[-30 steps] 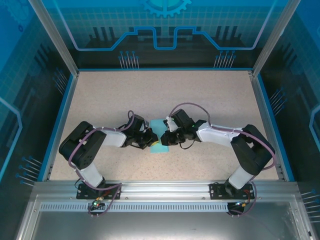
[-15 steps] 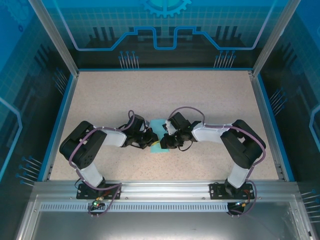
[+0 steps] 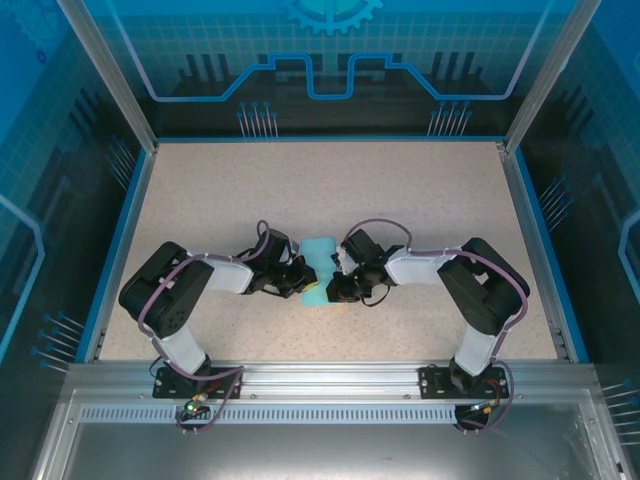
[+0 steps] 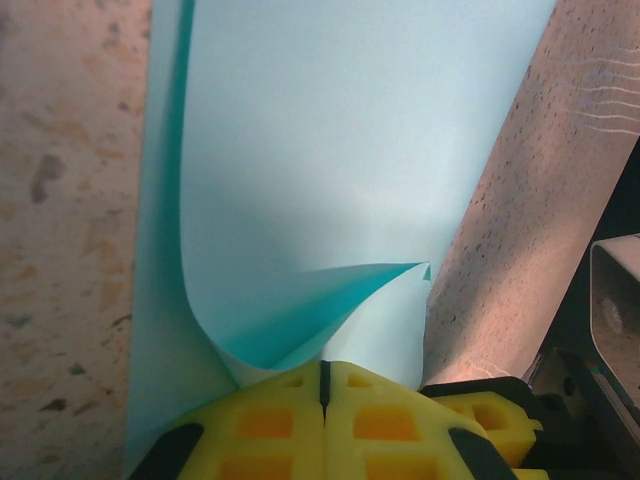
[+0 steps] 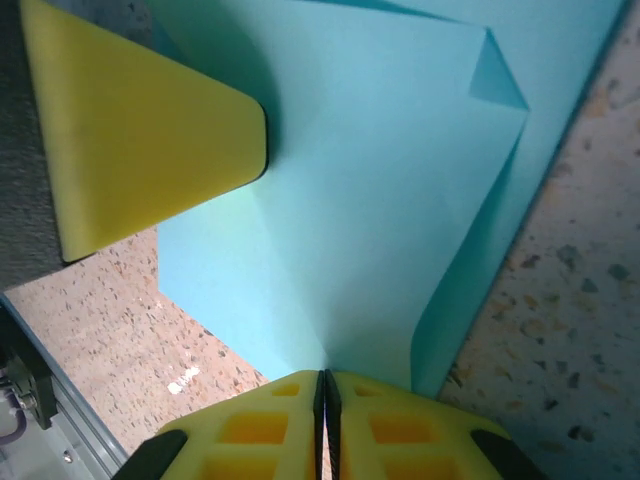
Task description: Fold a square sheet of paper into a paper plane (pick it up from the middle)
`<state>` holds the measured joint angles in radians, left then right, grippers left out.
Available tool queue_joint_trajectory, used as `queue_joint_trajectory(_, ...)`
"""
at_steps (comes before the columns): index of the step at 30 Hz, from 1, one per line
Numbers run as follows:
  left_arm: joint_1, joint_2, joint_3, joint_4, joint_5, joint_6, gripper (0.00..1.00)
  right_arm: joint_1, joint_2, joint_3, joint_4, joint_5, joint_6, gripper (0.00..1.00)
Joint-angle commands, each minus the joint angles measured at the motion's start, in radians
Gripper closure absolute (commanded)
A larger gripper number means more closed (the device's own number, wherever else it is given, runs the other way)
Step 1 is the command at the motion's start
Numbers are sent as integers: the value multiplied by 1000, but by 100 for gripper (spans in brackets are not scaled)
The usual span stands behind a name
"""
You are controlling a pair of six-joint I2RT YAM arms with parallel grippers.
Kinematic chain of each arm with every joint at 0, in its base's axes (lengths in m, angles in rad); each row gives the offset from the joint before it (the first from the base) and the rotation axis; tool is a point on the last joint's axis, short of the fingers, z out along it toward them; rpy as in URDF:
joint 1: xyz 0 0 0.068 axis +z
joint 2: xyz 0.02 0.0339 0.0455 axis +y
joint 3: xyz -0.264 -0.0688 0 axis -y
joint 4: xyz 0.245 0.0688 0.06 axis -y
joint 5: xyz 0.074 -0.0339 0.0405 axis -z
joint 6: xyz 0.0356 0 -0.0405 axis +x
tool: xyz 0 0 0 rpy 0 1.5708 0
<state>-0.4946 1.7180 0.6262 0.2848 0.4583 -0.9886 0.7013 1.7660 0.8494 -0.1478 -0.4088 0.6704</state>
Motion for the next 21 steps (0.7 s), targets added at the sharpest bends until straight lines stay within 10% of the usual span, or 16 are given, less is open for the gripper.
queue_joint_trajectory(1, -7, 46, 0, -76, -37, 27, 100, -12, 17, -39, -26, 16, 8, 87)
queue_joint_trajectory(21, -6, 41, 6, -85, -39, 31, 100, -6, -4, 18, -21, -21, 30, 87)
